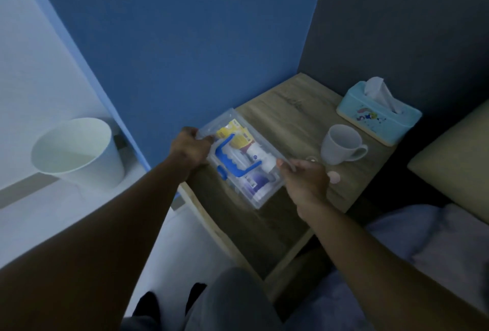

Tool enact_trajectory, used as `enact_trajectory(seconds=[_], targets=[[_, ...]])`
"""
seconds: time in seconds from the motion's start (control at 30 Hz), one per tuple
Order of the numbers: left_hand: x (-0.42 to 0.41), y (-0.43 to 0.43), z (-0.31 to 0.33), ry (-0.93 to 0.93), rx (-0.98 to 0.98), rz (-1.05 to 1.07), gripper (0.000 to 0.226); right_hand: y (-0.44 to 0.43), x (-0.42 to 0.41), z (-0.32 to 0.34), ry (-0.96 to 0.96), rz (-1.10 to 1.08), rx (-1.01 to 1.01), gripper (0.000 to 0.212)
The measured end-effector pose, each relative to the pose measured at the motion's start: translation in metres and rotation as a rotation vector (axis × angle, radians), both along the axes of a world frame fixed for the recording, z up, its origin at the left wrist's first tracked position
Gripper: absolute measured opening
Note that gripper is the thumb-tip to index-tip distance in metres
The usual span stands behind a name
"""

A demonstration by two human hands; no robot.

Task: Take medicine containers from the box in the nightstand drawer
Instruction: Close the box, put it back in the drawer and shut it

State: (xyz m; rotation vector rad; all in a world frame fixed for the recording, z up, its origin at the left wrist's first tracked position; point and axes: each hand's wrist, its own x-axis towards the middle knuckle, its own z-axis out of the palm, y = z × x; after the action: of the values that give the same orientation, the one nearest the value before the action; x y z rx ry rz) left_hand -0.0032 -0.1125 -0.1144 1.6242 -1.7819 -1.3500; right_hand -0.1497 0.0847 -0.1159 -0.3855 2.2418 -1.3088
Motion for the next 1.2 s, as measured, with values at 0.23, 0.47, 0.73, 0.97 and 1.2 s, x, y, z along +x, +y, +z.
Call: enact_trajectory(seconds=[0.23,0.47,0.73,0.97,1.2], targets=[[0.015,0.026,-0.037,-0.059,0.119,-0.117,0.042,0.018,0.018,-0.047,-0.076,-0.009,0.087,0.021],[0.014,0.039,-0.089,-0.033,0.239,-0.195,0.040,0.020,0.015,-0.096,-0.130,-0.050,0.154,0.038],[0.007,0.034,-0.124,-0.144,0.202,-0.248,0.036,0.012,0.006,-0.129,-0.176,-0.105,0.199,0.042],[0.005,0.034,-0.132,-0.210,0.132,-0.278,0.041,0.018,0.006,-0.136,-0.285,-0.135,0.169,0.041],[0.008,0.052,-0.122,-0.252,-0.029,-0.343,0.048,0.025,0.003,-0.119,-0.180,-0.031,0.277,0.029]])
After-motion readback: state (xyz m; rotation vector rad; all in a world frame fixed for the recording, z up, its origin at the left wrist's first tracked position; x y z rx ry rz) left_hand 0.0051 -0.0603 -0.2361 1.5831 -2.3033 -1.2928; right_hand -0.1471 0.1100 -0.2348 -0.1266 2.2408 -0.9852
